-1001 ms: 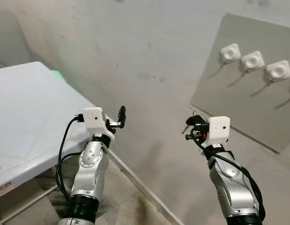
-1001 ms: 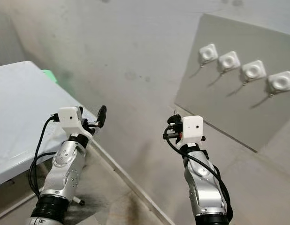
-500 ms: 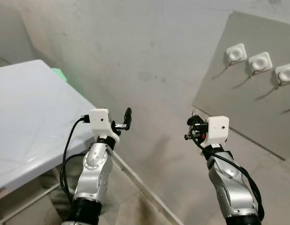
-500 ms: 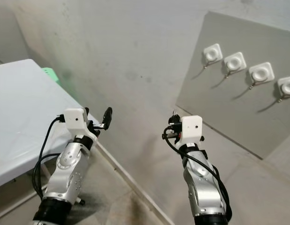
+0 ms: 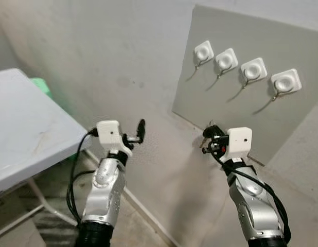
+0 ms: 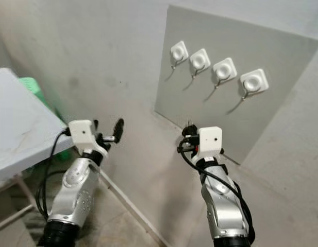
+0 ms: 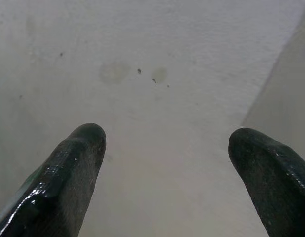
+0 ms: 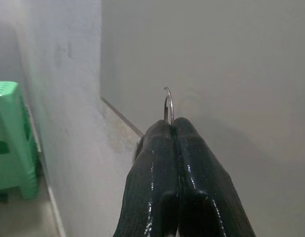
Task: Hang keys on a hook
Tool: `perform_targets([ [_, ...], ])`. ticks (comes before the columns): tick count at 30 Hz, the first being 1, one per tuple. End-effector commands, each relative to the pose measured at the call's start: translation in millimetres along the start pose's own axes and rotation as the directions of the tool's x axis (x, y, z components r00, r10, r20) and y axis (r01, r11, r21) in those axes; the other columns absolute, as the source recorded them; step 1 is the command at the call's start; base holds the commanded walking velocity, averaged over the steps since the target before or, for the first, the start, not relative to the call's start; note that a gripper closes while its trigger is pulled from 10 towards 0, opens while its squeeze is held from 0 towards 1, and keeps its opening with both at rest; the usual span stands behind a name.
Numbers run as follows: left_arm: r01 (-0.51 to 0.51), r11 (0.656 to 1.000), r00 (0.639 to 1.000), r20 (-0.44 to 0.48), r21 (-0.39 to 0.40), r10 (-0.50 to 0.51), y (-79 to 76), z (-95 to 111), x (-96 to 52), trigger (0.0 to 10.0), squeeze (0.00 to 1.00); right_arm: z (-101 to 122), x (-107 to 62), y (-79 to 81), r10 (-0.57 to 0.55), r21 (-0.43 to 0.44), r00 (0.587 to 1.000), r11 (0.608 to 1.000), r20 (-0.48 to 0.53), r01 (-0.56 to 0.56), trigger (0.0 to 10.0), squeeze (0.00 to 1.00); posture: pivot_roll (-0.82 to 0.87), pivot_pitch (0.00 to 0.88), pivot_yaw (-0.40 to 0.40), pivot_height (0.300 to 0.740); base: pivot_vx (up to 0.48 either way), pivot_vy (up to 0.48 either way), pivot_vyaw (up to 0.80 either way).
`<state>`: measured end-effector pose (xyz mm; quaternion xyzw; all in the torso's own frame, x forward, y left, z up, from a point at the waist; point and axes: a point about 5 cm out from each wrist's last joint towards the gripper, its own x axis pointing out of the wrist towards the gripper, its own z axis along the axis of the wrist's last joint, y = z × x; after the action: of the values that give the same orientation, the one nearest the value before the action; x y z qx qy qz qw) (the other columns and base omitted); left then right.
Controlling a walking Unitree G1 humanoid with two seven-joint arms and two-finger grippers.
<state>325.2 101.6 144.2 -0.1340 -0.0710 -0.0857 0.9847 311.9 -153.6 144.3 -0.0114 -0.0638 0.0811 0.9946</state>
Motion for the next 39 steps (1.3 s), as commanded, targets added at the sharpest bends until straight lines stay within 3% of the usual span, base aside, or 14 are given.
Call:
perform_targets([
  [1,0.002,1.000,1.000,0.003,0.009,-0.002,-2.2,2,0.6,10.0,0.00,7,1.5,-0.4,0.007,-0.004,1.000,1.000,0.025,-0.007,10.0,0.00,0.02,0.000,-0.084,0.740,0.000,0.000,0.00],
  [5,0.008,1.000,1.000,-0.007,0.022,-0.008,-4.0,1,0.1,10.0,0.00,7,1.7,-0.8,0.007,-0.004,1.000,1.000,0.027,-0.007,10.0,0.00,0.02,0.000,-0.084,0.740,0.000,0.000,0.00],
  [16,-0.005,0.999,1.000,-0.022,-0.047,0.004,-4.8,-1,-1.0,10.0,0.00,7,-0.3,-2.4,0.004,-0.009,1.000,1.000,0.023,-0.004,10.0,0.00,0.01,0.000,-0.082,0.740,0.000,0.000,0.00],
  [30,-0.037,0.997,0.999,-0.034,-0.068,0.034,-0.2,-1,-1.4,10.0,0.00,5,-2.7,-1.5,0.013,-0.011,1.000,1.000,0.012,-0.013,10.0,0.00,0.01,0.010,-0.087,0.740,0.000,0.477,0.00],
  [39,-0.105,0.992,0.991,-0.092,-0.070,0.098,3.3,-9,-1.2,10.0,0.00,4,-4.3,-1.1,0.017,-0.009,1.000,1.000,0.007,-0.017,10.0,0.00,0.00,0.028,-0.082,0.740,0.000,0.057,0.00],
])
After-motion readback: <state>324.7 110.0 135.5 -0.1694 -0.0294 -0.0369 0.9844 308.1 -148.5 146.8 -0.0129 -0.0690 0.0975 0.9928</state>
